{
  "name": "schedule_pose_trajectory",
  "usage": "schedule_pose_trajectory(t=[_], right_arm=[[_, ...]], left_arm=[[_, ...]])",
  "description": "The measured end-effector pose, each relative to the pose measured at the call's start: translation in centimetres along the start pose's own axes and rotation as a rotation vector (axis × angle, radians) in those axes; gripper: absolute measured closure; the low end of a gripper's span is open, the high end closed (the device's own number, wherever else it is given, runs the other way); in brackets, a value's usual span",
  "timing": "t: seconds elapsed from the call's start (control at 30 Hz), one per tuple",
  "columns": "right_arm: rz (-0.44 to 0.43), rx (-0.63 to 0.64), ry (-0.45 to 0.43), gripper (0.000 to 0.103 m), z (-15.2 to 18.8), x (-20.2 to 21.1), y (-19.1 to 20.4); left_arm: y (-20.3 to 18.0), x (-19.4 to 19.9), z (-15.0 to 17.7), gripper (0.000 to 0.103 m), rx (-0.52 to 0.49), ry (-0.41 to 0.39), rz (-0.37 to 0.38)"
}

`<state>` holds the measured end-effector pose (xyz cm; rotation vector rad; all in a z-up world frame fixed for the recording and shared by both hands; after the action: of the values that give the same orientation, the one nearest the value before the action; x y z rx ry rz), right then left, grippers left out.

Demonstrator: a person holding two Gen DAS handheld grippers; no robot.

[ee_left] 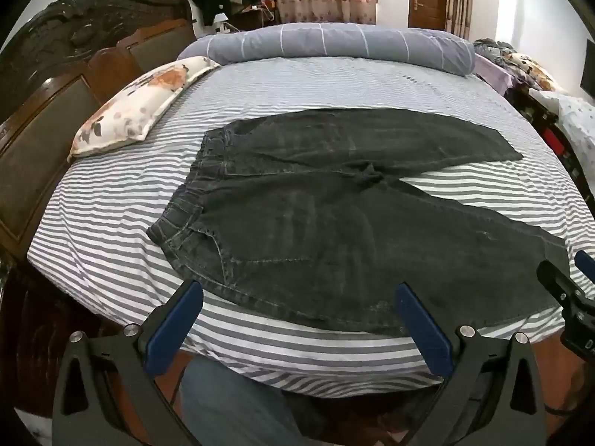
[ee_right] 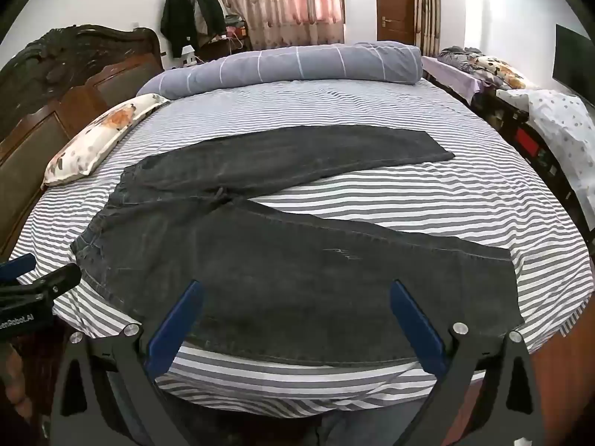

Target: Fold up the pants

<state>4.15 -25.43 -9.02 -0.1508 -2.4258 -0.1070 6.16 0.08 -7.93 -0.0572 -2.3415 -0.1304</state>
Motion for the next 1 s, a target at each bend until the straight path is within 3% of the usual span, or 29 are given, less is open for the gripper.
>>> schedule_pose_trajectory(t=[0.07,0.1,1.0], right_arm=[[0.001,0.001,0.000,0.004,0.0,0.0,0.0],[0.001,0.002,-0.001,0.004,0.0,0.0,0.0],[-0.021,0.007,0.016,0.004,0.7,-0.7,1.0]], left_arm=[[0.0,0.2,0.1,0.000,0.004,-0.002,-0.006],[0.0,-0.3,0.2,0.000,0.014,0.036,0.016],[-0.5,-1.4,0.8,0.000,-0.027,0.024,0.040]])
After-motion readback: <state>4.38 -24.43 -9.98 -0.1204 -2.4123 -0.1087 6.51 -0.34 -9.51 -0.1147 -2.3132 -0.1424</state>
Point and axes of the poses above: each gripper's, at about its wrist camera, not at the fingertips, and x roughly against the way its jaws point, y to its left, z to its underside, the point moved 10 cm from there along -x, roughly the way its jaws point, and after that the axes turned 6 degrees about -y, right-handed, at the moved point
